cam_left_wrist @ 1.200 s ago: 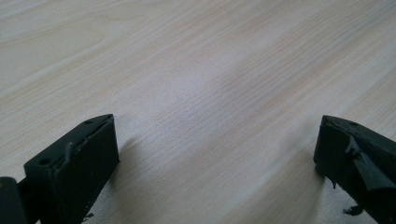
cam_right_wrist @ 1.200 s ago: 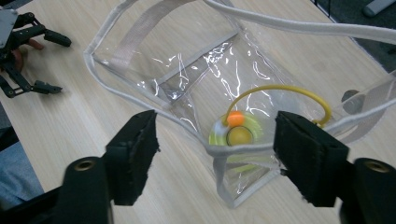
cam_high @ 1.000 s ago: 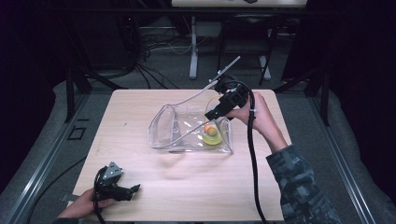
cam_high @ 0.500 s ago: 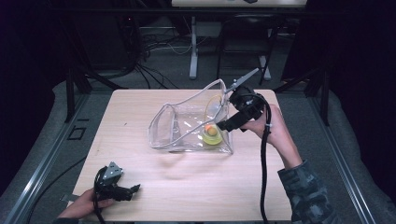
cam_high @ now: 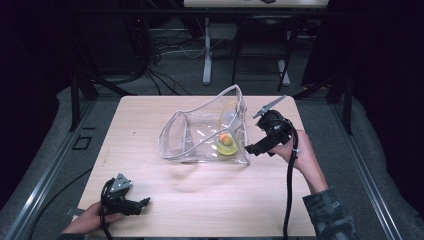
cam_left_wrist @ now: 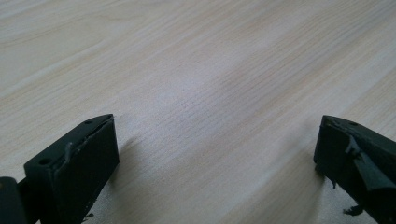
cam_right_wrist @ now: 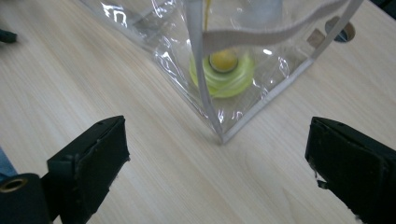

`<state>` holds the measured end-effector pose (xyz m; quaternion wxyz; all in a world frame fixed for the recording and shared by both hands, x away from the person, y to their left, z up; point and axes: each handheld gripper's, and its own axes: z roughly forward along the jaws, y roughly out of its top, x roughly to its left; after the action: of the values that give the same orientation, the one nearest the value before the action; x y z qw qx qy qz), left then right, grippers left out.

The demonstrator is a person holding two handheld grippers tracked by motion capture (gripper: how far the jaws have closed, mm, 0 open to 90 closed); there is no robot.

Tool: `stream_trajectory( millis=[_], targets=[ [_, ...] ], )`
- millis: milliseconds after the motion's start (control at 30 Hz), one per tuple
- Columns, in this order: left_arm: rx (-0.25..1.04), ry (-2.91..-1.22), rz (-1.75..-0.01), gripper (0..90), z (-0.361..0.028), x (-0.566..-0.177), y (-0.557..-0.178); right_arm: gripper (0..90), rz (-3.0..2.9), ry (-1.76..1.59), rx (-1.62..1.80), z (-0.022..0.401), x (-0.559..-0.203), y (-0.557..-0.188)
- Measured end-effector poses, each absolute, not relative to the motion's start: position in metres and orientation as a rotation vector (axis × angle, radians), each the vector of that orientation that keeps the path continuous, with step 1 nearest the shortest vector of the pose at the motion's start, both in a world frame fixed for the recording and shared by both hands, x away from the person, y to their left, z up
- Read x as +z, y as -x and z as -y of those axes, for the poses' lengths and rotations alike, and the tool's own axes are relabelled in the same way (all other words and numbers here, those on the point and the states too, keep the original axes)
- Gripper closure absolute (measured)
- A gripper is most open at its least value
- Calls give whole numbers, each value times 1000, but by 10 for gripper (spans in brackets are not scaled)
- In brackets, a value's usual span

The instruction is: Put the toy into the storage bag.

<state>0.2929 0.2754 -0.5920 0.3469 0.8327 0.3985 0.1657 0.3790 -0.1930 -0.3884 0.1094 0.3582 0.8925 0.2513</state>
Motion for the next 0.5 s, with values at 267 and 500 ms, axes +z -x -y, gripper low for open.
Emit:
stream_trajectory(
  millis=[267, 500],
  targets=[
    [430, -2161, -1034, 0, -275, -592, -293, 55, -2641, -1182, 730, 212, -440, -381],
    [430, -2161, -1034, 0, -275, -592, -293, 58, -2664, -1209, 649, 216, -467, -379]
  ],
)
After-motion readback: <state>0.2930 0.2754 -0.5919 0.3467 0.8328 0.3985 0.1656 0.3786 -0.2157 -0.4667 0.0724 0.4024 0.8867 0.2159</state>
